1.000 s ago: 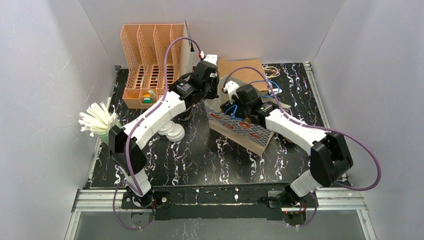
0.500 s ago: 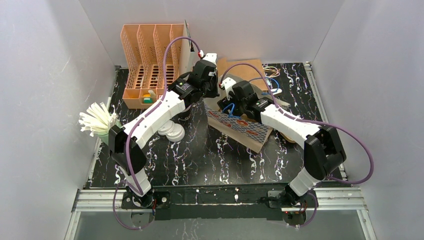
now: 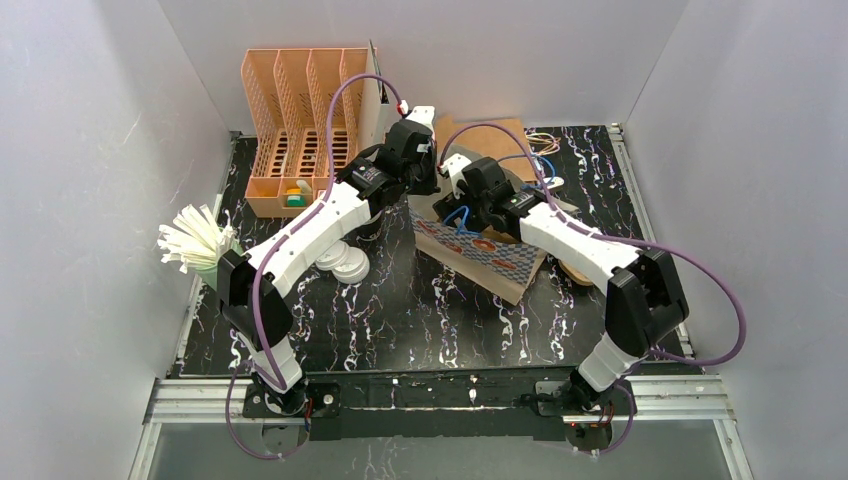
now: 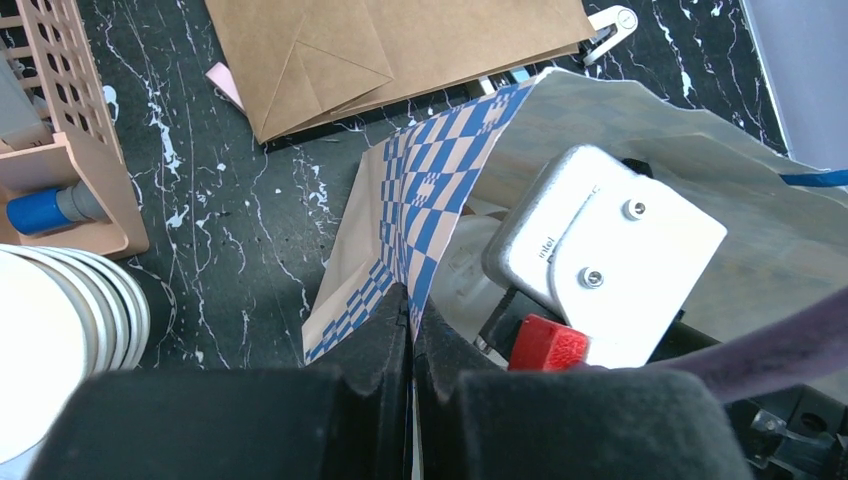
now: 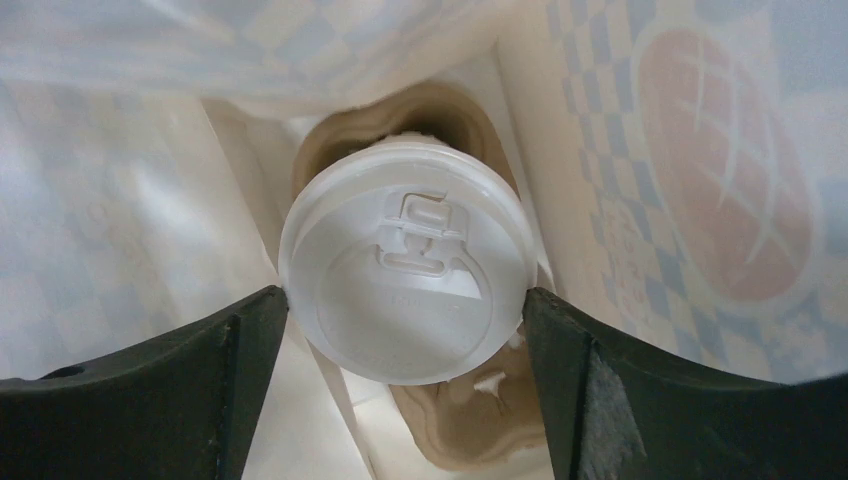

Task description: Pack the takeout coffee

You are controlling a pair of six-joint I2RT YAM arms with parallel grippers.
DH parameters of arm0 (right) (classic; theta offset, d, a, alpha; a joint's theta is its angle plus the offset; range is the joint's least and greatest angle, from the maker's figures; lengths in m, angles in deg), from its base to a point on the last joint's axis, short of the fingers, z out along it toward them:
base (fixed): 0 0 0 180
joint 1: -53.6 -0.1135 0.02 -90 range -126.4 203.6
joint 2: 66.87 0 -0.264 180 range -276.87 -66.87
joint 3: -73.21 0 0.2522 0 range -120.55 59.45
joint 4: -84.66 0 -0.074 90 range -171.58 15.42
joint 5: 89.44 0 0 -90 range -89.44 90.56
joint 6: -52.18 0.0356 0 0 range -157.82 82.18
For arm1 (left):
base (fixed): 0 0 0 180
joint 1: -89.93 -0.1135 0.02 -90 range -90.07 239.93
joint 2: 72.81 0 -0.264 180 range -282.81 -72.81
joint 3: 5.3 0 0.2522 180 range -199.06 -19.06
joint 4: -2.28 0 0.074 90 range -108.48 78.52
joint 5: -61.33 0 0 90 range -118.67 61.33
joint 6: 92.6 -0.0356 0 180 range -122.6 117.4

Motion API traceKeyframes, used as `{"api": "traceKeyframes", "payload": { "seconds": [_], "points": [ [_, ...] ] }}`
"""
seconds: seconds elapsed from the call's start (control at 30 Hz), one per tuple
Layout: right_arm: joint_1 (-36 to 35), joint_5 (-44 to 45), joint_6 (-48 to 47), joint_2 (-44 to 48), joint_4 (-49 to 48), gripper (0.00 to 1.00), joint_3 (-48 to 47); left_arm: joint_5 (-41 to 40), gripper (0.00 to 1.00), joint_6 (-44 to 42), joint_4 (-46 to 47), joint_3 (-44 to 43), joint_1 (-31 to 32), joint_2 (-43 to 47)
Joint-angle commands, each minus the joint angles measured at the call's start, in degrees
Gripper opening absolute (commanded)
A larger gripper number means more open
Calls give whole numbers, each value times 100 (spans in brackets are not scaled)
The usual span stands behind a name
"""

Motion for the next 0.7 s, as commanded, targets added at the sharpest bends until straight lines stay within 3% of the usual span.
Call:
{"api": "traceKeyframes", "payload": {
  "seconds": [0.0,0.3,0.5,0.67],
  "points": [
    [24,85,211,391,504,98,-241,16,0,-171,250,13,-24,350],
    [29,-416,347,1400,358,98,-411,180,0,-305,313,93,-19,381],
    [27,-363,645,2285,528,98,157,530,0,-578,554,32,-19,464],
    [26,-180,1135,3239,436,82,1059,741,0,-577,807,30,-20,679]
  ]
}}
